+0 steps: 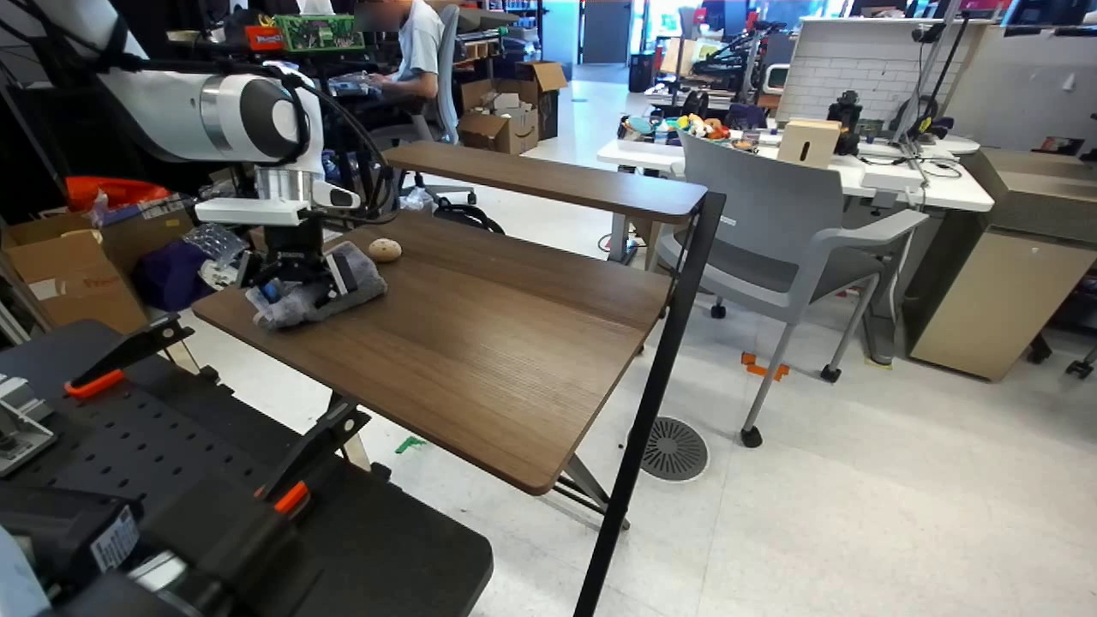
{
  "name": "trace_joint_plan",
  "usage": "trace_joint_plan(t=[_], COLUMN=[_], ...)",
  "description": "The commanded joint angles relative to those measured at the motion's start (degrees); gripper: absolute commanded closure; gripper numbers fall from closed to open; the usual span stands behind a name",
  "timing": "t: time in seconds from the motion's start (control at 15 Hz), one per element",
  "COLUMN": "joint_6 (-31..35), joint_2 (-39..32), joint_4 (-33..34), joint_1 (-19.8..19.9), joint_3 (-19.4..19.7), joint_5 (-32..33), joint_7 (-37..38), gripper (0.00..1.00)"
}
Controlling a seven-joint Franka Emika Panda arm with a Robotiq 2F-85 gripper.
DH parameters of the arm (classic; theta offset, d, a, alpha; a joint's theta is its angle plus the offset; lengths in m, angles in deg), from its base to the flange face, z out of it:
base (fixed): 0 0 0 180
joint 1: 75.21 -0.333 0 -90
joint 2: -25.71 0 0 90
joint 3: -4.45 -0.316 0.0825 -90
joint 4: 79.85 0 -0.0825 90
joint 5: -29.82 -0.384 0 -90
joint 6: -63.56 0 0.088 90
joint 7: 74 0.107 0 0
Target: Move the cookie to the left, use the grey towel to wipe the tabletop
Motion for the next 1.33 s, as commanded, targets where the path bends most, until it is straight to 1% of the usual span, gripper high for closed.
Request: trace_joint_plan(t=[0.0,0.33,0.53,0.73,0.87,0.93,1.07,1.27], joint_6=[0.3,0.8,2.0,5.9,10.7,4.9,5.2,5.2], joint_2=[-0.2,0.0,-0.5,0.5,2.1,1.1,1.3,1.3], joint_4=[0.3,-0.1,-1.0,-3.1,-5.5,-1.8,-1.8,-1.8], joint_1=[-0.5,-0.6,0.1,1.6,3.5,1.8,2.7,2.2], joint_3=[-0.2,-0.1,2.2,4.3,4.4,3.9,4.1,4.0], joint_5=[0.6,0.7,0.0,-1.1,-2.7,-1.6,-1.8,-1.7], joint_7=[0.2,0.2,5.0,10.4,11.7,9.9,9.8,9.8], gripper=[0.00,0.00,0.00,0.00,0.00,0.00,0.00,0.00])
